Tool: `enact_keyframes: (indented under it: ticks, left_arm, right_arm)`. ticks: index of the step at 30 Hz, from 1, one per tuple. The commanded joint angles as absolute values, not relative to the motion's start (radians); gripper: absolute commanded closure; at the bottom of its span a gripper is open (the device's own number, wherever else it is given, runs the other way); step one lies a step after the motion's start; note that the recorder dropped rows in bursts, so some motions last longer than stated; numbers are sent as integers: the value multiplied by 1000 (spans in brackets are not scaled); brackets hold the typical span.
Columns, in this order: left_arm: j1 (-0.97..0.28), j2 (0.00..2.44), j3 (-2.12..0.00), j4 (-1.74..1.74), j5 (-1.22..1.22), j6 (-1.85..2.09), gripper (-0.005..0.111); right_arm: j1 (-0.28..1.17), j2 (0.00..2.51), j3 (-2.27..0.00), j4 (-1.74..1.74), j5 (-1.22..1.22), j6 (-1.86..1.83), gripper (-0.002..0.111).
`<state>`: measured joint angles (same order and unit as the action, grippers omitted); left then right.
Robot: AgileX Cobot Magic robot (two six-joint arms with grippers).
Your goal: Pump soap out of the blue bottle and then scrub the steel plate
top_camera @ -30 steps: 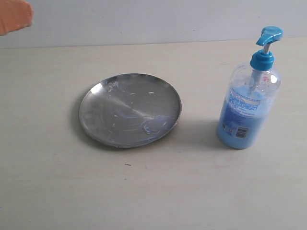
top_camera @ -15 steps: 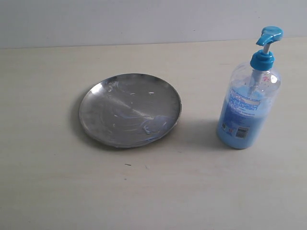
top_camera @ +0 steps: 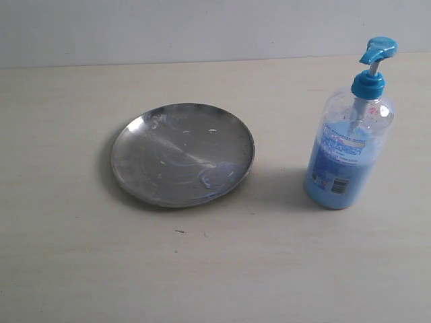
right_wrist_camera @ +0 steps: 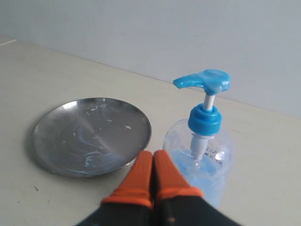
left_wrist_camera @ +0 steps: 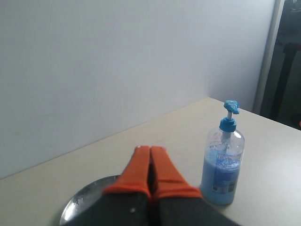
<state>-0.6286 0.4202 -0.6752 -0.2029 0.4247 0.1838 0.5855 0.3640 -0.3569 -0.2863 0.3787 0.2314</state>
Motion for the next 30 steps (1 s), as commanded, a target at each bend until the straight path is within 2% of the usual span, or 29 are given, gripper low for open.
enact_keyframes:
  ticks: [1,11,17,27,30]
  left_arm:
    - [-627,416,-670,-197,427,186,107]
    - [-627,408,-647,-195,404,186,107]
    - [-609,284,-545,-187,294,182,107]
    - [-247,52,-326,-186,230,182,107]
    - [-172,34,-298,-186,230,182,107]
  right_arm:
    - [582,360,-353,-291,365,231,108]
    - [582,360,-353,-291,365,231,108]
    - [582,360,-353,-291,365,229,108]
    - [582,360,-353,-289,365,232,108]
    - [582,360,-353,-289,365,232,108]
